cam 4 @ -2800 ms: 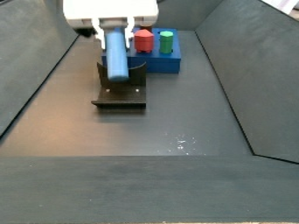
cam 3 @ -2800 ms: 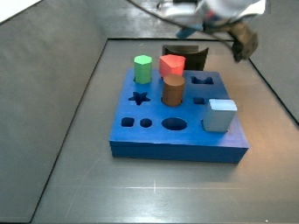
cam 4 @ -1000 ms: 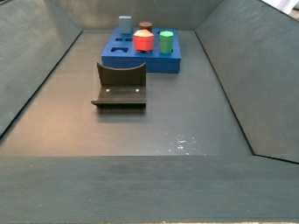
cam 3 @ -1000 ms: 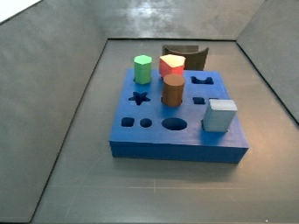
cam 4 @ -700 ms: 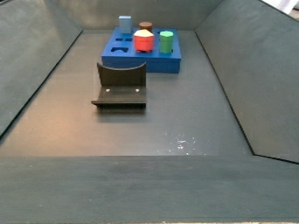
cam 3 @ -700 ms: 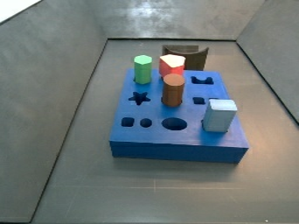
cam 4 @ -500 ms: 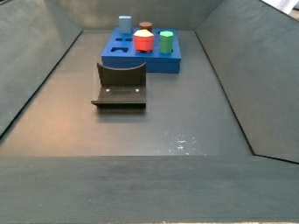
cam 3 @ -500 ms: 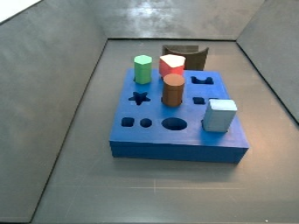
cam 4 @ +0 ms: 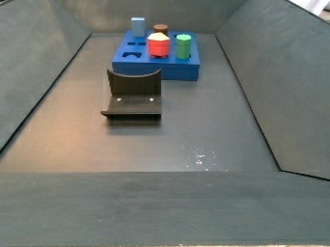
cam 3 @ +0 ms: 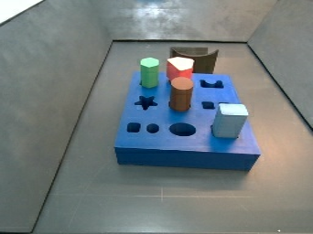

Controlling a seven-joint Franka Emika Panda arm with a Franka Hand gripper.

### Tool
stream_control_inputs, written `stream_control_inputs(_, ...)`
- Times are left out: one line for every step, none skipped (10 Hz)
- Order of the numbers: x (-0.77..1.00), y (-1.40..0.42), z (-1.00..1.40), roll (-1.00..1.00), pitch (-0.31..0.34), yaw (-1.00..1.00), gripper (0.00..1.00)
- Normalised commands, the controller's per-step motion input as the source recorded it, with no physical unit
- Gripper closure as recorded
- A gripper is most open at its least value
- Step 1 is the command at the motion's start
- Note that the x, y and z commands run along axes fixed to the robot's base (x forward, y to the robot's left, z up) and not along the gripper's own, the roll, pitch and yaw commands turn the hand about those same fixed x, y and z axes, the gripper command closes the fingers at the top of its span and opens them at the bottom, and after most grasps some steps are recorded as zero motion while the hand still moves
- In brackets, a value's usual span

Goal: Pick up the oval object. Move up. Place the oval object on the fixture. Regrasp the oval object. Move to above the board. Insert the oval object.
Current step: Insert the oval object.

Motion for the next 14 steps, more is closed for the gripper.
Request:
stream_control_inputs(0.1,-0.8,-0.82,-0.02,-0.031,0.25,1.0)
stream_control_inputs(0.15,-0.73,-0.84,-0.08,-0.031,0.25,1.0)
stream_control_inputs(0.45,-0.45,-0.87,-0.1,-0.02,0.12,1.0)
stream_control_inputs(0.49,-0.3,-0.91,-0.09,-0.019,0.05,1.0)
stream_control_inputs(0.33,-0.05,-0.78,0.0,-0.029,0.0,1.0)
stream_control_inputs(0.12,0.0,-0.69,0.0,-0.043,0.0,1.0)
stream_control_inputs(0.05,0.0,-0.79,-0.06,-0.223,0.0,1.0)
stream_control_inputs(0.08,0.0,-0.76,-0.08,-0.227,0.0,1.0)
stream_control_inputs(0.13,0.0,-0.72,-0.09,-0.247,0.0,1.0)
stream_control_inputs(0.48,0.0,-0.67,-0.13,-0.244,-0.07,1.0)
stream_control_inputs(0.6,0.0,-0.62,-0.16,-0.233,-0.1,1.0)
stream_control_inputs(0.55,0.0,-0.58,0.0,-0.036,-0.09,1.0)
stream_control_inputs(0.47,0.0,-0.39,0.26,0.051,0.0,1.0)
stream_control_inputs(0.29,0.0,-0.39,0.27,0.029,0.0,1.0)
